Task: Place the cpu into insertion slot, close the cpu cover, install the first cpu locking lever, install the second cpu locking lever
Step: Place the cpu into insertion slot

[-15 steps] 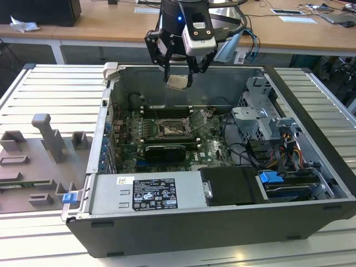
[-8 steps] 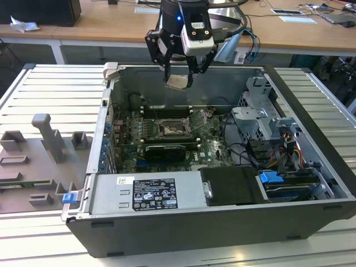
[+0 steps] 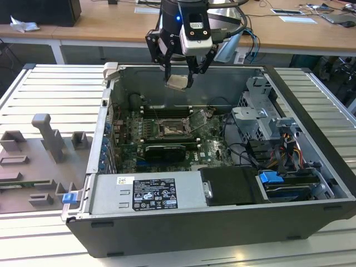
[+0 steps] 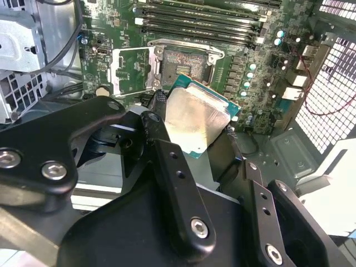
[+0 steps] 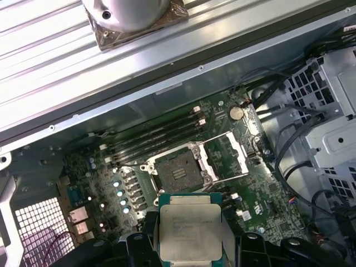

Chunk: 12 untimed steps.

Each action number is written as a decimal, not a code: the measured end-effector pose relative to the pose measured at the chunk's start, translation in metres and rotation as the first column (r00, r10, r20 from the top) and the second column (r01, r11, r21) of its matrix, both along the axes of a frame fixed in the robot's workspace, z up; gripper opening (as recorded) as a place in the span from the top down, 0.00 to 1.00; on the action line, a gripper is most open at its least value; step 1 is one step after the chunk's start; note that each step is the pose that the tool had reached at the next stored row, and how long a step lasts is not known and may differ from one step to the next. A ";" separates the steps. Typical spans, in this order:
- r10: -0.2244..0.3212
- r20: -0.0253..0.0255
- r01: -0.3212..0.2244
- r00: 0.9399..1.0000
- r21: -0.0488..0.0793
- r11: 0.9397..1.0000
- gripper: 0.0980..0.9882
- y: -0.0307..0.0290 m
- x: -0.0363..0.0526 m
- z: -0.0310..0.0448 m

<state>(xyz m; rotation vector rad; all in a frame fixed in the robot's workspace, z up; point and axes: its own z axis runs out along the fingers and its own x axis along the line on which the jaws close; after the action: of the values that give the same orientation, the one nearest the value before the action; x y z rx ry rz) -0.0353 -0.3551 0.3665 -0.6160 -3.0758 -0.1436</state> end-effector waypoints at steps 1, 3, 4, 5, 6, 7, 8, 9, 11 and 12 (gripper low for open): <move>-0.004 0.000 0.004 1.000 0.000 1.000 0.50 0.0000 0.0000 0.0000; -0.012 0.000 0.012 1.000 0.000 1.000 0.50 0.0000 0.0000 0.0000; -0.018 0.000 0.018 1.000 0.000 1.000 0.50 0.0000 0.0000 0.0000; -0.022 0.000 0.022 1.000 0.000 1.000 0.50 0.0000 0.0000 -0.0001; -0.031 0.000 0.031 1.000 0.000 1.000 0.50 0.0000 0.0000 -0.0001; -0.038 0.000 0.038 0.999 0.000 0.999 0.50 0.0000 0.0000 -0.0001; -0.044 0.000 0.044 0.999 0.000 0.999 0.50 0.0000 0.0000 -0.0001; -0.047 0.000 0.047 0.999 0.000 0.999 0.50 0.0000 0.0000 -0.0001; -0.061 0.000 0.061 0.998 0.000 0.998 0.50 0.0000 0.0000 -0.0001; -0.069 0.000 0.069 0.998 0.000 0.998 0.50 0.0000 0.0000 -0.0002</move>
<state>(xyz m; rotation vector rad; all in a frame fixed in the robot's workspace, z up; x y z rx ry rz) -0.0353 -0.3551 0.3663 -0.7220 -3.0559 -0.1436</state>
